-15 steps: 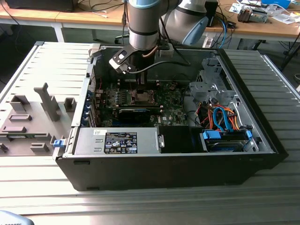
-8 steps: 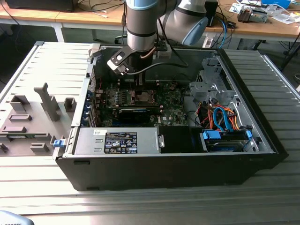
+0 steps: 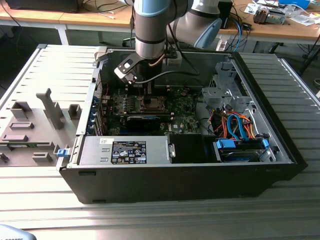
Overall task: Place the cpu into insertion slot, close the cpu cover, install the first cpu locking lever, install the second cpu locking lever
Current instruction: 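Close the cpu cover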
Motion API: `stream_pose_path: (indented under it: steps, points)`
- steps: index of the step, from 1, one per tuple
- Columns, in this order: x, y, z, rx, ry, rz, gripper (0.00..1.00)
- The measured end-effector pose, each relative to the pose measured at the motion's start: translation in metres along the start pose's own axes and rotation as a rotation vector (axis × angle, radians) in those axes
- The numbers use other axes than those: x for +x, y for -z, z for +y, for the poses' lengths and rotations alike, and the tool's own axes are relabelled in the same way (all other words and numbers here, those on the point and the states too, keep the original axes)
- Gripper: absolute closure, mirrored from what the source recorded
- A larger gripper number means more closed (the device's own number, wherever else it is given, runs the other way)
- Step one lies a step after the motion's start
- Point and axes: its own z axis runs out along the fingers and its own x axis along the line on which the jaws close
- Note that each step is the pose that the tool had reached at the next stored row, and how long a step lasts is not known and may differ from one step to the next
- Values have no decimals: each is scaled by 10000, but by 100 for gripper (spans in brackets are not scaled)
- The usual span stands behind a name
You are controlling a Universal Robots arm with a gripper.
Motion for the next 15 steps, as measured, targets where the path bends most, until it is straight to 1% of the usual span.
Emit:
stream_pose_path:
  steps: [4,5,6,7,8,10,12,15]
  points:
    - [-1,-19,-1,2,1,-4,84]
    - [-1,-19,15,3,-1,-13,84]
    - [-2,-16,31,3,0,-61,84]
    - [-2,-8,43,2,0,-76,84]
    - [-3,13,60,21,0,-98,84]
    - [-5,59,85,60,-1,-109,84]
    - [-6,93,102,101,-1,-110,84]
    - [-7,120,111,130,0,-109,84]
